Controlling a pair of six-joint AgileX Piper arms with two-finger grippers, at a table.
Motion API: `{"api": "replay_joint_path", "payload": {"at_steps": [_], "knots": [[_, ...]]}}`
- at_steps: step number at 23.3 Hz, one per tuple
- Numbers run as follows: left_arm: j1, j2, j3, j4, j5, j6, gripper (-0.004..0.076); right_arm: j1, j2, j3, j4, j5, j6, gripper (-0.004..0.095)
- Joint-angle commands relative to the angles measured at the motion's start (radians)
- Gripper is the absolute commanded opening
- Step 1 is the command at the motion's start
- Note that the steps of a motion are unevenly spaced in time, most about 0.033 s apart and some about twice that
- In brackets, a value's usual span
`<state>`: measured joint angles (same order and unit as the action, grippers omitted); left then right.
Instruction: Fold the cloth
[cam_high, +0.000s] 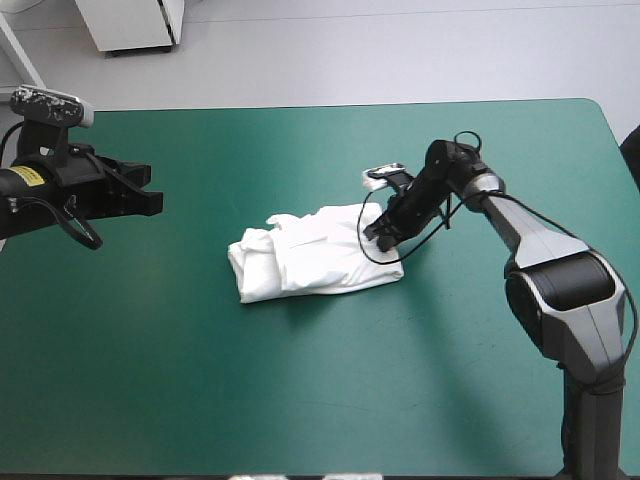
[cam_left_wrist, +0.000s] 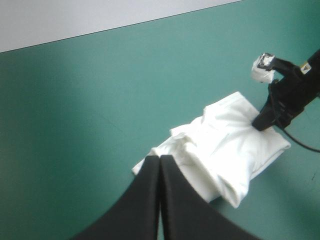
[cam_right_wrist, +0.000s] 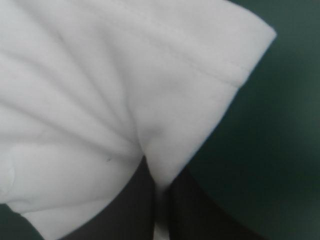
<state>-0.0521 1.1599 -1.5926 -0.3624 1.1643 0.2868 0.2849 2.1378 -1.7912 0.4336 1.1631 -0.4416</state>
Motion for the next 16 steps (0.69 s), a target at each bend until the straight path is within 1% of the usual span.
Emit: {"api": "replay_joint_path", "payload": {"at_steps": [1,8,11,12,13,14,16], "knots": [[0.002,-0.019,-0.031,-0.033,-0.062,-0.006,-0.0009,-0.091,-0.093,-0.014,-0.093,0.019,0.007,-0.0013],[0.002,-0.019,-0.031,-0.033,-0.067,-0.004,-0.0009,-0.264,-0.156,-0.004,-0.156,0.036,0.024,-0.0012],[0.002,-0.017,-0.031,-0.033,-0.069,-0.004,-0.0009,-0.403,-0.240,0.124,-0.220,0.001,0.024,-0.0012],[0.002,-0.017,-0.031,-0.033,-0.069,-0.004,-0.0009,-0.425,-0.256,0.148,-0.223,-0.006,0.024,-0.0013],[0.002,-0.017,-0.031,-0.033,-0.069,-0.003,-0.0009,-0.477,-0.298,0.205,-0.230,-0.031,0.024,-0.0013],[0.002,-0.017,-0.031,-0.033,-0.069,0.001,-0.0009,-0.498,-0.315,0.227,-0.230,-0.042,0.024,-0.0013],[0.002,-0.017,-0.031,-0.033,-0.069,0.008,-0.0009,-0.580,-0.375,0.300,-0.230,-0.084,0.022,-0.0013]]}}
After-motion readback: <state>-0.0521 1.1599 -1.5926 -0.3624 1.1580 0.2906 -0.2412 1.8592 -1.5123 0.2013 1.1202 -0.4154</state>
